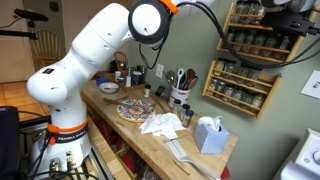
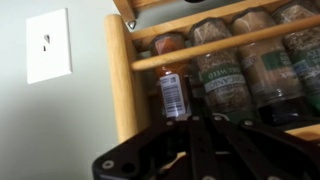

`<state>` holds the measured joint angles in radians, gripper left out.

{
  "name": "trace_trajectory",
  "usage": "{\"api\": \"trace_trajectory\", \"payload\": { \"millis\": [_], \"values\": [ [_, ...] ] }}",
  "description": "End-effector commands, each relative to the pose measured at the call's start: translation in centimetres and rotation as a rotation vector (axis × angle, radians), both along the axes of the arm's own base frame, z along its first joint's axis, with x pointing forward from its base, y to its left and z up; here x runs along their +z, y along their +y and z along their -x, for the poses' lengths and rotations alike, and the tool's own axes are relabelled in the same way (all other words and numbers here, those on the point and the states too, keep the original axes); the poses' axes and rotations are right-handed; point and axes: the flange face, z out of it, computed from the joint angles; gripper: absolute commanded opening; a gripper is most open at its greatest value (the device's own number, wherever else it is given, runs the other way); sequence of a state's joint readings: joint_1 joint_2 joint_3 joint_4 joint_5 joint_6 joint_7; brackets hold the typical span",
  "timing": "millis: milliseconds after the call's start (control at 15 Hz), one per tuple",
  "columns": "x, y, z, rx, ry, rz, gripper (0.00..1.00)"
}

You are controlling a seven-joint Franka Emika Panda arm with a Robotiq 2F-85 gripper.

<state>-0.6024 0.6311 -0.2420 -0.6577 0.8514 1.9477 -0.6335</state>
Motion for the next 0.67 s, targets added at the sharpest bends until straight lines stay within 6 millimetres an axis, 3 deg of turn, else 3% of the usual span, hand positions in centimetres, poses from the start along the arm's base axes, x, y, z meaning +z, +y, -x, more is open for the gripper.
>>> {"api": "trace_trajectory", "payload": {
  "millis": [0, 400, 600],
  "values": [
    [-0.4, -1.0, 0.9, -0.028, 0.038, -0.016, 0.05],
    [0.2, -0.6, 2.9, 0.015, 0.124, -0.035, 0.06],
    [1.4, -0.2, 5.3, 0.045, 0.193, -0.043, 0.05]
  ]
}}
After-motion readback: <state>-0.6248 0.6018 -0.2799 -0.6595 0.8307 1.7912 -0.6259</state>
